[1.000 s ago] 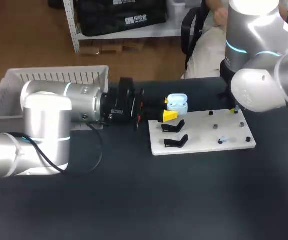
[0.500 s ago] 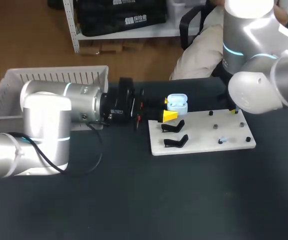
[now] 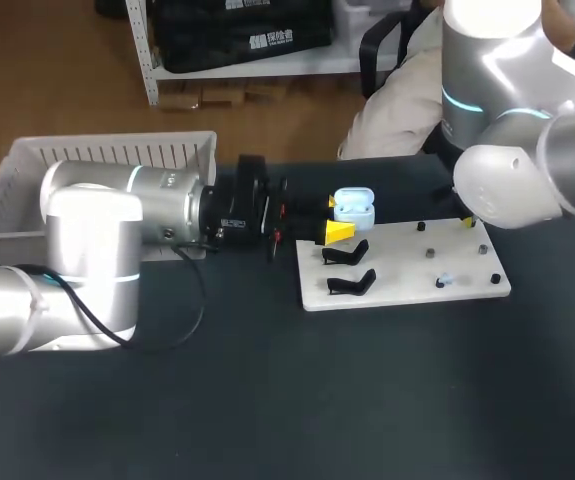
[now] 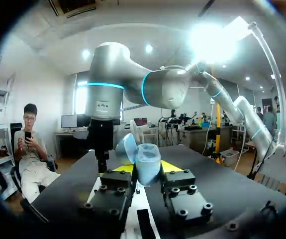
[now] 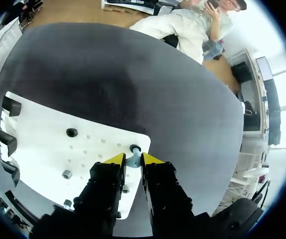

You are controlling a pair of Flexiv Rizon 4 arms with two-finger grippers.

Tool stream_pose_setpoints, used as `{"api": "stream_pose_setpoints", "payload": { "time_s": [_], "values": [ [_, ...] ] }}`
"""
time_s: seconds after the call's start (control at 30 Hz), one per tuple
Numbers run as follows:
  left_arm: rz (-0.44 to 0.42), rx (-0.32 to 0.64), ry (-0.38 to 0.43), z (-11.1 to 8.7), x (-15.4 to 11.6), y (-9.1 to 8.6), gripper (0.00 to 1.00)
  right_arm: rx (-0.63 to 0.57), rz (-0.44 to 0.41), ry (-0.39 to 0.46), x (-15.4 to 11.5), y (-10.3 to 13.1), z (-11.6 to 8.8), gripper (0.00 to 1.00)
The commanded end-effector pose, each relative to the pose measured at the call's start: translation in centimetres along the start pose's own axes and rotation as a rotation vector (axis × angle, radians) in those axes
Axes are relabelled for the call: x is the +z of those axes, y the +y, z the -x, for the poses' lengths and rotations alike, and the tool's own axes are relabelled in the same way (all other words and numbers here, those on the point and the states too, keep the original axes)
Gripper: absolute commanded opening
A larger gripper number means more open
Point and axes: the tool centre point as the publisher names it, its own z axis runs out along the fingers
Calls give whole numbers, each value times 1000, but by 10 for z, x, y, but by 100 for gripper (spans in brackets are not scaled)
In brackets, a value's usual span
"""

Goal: Pick up each earbud case from the left stands, insert the matching earbuds, close the lid, and place the case in the box.

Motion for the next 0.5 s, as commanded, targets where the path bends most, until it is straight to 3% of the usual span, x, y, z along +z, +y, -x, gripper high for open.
{"api": "stream_pose_setpoints", "payload": {
  "time_s": [0.03,0.23,0.5],
  "values": [
    [4,3,-3,-1,0,-1,0,6,-8,-15,-14,4,-7,0],
    [4,3,-3,-1,0,-1,0,14,-27,-27,-50,11,-20,0],
    [4,3,-3,-1,0,-1,0,99,-50,-33,-129,34,-49,0]
  ]
}}
